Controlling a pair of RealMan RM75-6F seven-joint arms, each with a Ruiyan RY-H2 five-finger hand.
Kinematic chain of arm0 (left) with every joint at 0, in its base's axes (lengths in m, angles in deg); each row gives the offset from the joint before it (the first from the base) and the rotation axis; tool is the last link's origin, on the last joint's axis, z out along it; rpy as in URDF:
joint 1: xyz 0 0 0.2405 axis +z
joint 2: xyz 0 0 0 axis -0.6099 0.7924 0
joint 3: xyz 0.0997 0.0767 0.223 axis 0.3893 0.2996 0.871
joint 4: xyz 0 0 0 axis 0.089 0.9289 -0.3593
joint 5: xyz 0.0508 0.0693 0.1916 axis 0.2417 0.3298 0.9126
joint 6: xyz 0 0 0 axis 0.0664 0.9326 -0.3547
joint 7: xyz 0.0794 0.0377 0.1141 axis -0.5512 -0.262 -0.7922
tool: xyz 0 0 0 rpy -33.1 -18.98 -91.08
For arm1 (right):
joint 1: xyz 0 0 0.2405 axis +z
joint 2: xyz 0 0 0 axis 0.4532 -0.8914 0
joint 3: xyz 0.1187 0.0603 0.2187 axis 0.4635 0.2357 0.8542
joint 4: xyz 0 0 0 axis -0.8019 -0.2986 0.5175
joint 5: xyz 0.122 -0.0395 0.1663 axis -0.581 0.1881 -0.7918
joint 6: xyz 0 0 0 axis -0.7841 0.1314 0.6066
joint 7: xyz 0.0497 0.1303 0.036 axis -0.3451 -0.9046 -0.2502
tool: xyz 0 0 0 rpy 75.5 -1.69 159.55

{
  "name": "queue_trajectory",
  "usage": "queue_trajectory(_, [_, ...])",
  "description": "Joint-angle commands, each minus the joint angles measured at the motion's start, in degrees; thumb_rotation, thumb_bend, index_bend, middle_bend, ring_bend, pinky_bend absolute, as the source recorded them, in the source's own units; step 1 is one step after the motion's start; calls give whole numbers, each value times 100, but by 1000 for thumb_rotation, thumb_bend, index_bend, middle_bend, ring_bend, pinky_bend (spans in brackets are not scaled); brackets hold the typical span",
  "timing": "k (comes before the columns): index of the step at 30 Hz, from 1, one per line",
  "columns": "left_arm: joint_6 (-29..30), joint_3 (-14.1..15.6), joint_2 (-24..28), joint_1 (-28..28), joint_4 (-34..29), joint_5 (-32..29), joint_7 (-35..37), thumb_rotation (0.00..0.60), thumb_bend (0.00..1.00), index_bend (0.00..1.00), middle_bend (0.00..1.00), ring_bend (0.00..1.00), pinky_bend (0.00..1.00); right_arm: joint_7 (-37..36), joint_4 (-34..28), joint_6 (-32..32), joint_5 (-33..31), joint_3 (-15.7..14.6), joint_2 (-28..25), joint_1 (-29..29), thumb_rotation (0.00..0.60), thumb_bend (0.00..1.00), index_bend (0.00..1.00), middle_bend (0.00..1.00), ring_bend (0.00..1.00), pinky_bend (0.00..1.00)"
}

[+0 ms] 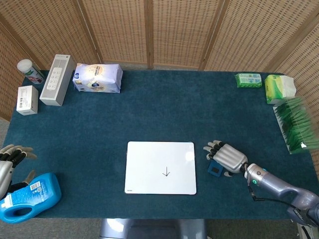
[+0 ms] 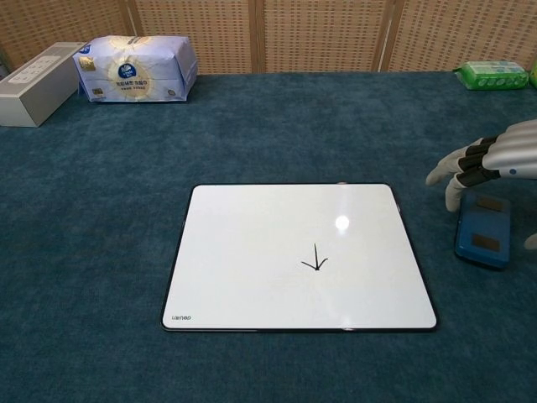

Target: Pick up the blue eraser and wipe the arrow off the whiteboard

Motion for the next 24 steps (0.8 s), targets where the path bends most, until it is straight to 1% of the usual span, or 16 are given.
queue_trajectory(1, [14,0,6,8,-10,3,-11,600,432,376,291,210,150,-44,56,12,2,-25,38,32,600,41,295,126,0,170])
queue_trajectory(16, [64,14,6,43,-104,28,-122,600,432,375,290,211,150,-241,453,116,-21,-183,229,108,600,41,303,127,0,171])
queue_trajectory(24, [111,7,25,60,-174,50,-186,600,431,371,290,212,150,-337,595,168,22,-270,239,169,600,42,303,127,0,171])
